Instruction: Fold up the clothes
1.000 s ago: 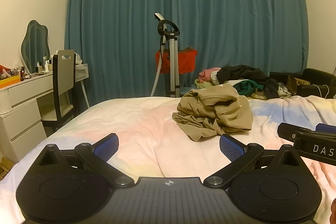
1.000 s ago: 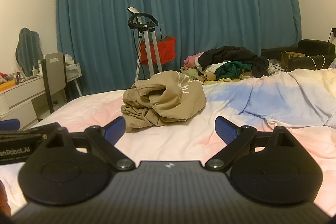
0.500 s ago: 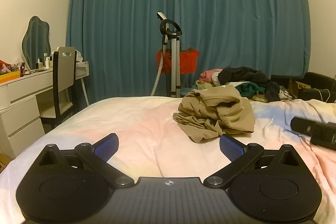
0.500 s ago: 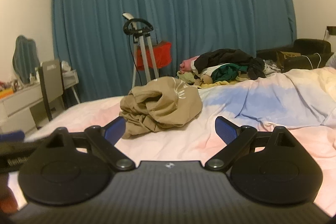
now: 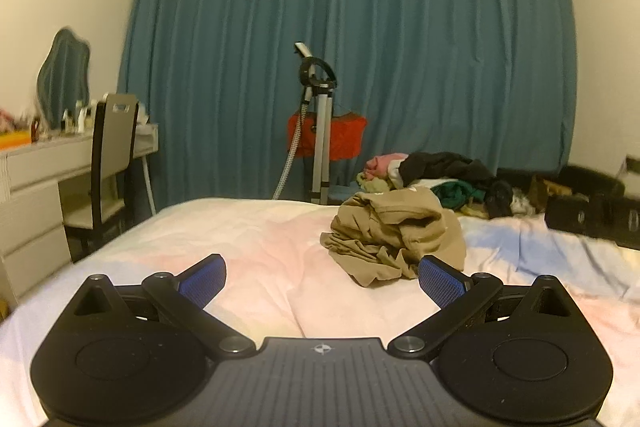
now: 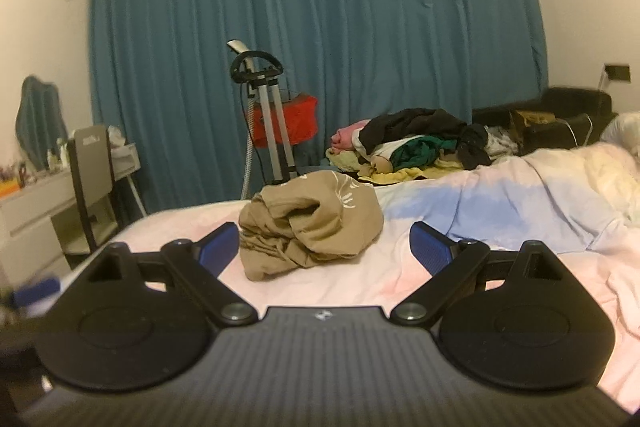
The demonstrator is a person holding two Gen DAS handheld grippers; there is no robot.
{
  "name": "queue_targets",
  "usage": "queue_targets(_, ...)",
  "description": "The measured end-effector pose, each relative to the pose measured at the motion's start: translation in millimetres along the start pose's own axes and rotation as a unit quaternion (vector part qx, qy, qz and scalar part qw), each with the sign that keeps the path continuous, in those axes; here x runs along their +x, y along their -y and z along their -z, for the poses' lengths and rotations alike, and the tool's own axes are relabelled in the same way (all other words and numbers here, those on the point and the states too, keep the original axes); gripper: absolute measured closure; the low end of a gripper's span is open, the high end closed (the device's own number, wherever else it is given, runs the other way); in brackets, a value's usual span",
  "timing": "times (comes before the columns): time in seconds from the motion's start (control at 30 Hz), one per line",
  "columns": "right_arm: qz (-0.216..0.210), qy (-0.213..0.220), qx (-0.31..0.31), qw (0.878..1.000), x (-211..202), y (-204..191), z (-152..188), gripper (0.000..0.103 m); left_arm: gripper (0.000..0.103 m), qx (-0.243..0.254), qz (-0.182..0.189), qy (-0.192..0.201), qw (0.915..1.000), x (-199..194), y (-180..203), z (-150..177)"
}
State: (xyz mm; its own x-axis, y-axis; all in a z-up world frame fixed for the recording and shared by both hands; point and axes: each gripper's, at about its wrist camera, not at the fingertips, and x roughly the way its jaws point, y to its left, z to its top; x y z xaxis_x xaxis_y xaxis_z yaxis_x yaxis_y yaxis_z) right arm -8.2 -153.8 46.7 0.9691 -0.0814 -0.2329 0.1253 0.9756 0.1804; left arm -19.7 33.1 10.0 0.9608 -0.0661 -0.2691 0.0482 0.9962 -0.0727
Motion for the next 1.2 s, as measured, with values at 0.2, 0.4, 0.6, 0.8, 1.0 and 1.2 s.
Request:
queue_targets(0.2,0.023,0.018,0.013,0.999,-4.3,-3.4,-35.2,0.010,0.000,-0.002,-0.020,-0.003,0.9998,4.4,9.7,-16.9)
queue_targets(0.4,0.038,0.026,-0.002,0.999,-15.3,6.9,-43.7,0.009,0.000,0.089,0.001,-0.022,0.9958,41.9,48.5,-8.6)
queue_targets(0.6,0.031,0.014,0.045,0.998,-24.8,35.1,1.2,0.009,0.000,0.115,0.020,-0.097,0.9884,112.7,60.2,18.1)
queue_targets(0.8,0.032,-0.034,0.011,0.999,21.9,42.2,42.5,0.009,0.000,0.097,-0.004,-0.086,0.9915,192.6,59.5,9.0)
queue_targets(1.0,0.025,-0.027,0.000,0.999,71.5,46.6,61.3,0.010,0.003,0.140,0.005,-0.060,0.9883,285.9,81.7,-17.0)
queue_targets(1.2,0.014,-0.052,0.006,0.999,110.4,59.8,83.1,0.010,0.067,0.171,0.052,-0.067,0.9817,336.9,102.2,-39.1)
